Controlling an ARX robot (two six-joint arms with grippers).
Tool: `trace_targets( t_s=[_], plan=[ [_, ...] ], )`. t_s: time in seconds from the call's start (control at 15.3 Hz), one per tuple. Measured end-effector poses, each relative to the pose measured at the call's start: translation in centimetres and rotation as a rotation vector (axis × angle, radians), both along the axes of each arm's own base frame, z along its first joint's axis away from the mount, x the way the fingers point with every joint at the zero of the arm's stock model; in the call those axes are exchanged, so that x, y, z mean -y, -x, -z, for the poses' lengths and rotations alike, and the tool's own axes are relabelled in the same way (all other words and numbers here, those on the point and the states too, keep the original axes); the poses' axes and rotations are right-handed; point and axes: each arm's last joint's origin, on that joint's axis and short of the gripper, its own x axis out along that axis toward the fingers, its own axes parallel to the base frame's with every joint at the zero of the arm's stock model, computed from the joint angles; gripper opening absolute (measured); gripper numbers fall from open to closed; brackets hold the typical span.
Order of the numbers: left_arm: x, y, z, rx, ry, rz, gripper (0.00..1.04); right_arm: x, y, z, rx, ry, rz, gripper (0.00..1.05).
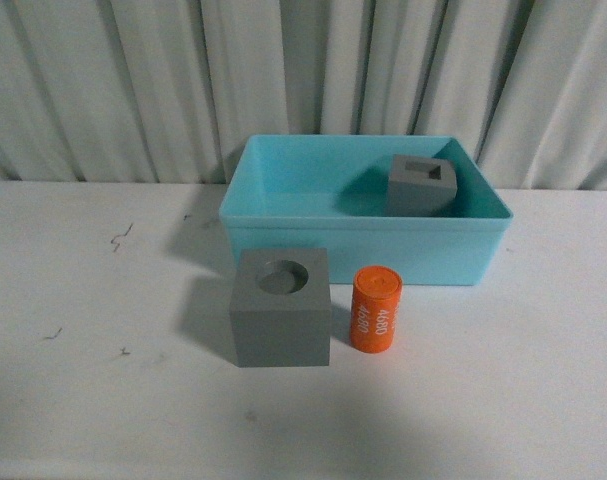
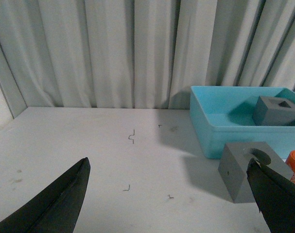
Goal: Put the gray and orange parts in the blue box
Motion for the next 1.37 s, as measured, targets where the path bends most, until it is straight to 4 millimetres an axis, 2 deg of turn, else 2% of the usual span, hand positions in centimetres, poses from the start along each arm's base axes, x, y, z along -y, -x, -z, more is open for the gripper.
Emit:
trace_targets(
  t_s=[0.52,1.04,1.17,1.24,1.37],
  plan=[
    [0.0,0.0,0.0,0.0,0.0,0.0,0.98,0.0,1.9,-0.5,0.015,0.0,0.0,0.02],
    [0.0,0.0,0.0,0.0,0.0,0.0,0.98,0.0,3.1,-0.4,0.013,0.0,0.0,0.02],
    [0.0,0.0,0.0,0.0,0.0,0.0,0.98,0.0,3.9,0.2,-0.037,0.0,-0.002,0.02],
    [0.0,0.0,0.0,0.0,0.0,0.0,0.98,0.0,4.2,-0.4,0.027,0.001,-0.003,0.02],
    [0.0,0.0,0.0,0.0,0.0,0.0,0.98,0.0,4.2,-0.1,0.004,0.001,-0.003,0.02]
  ],
)
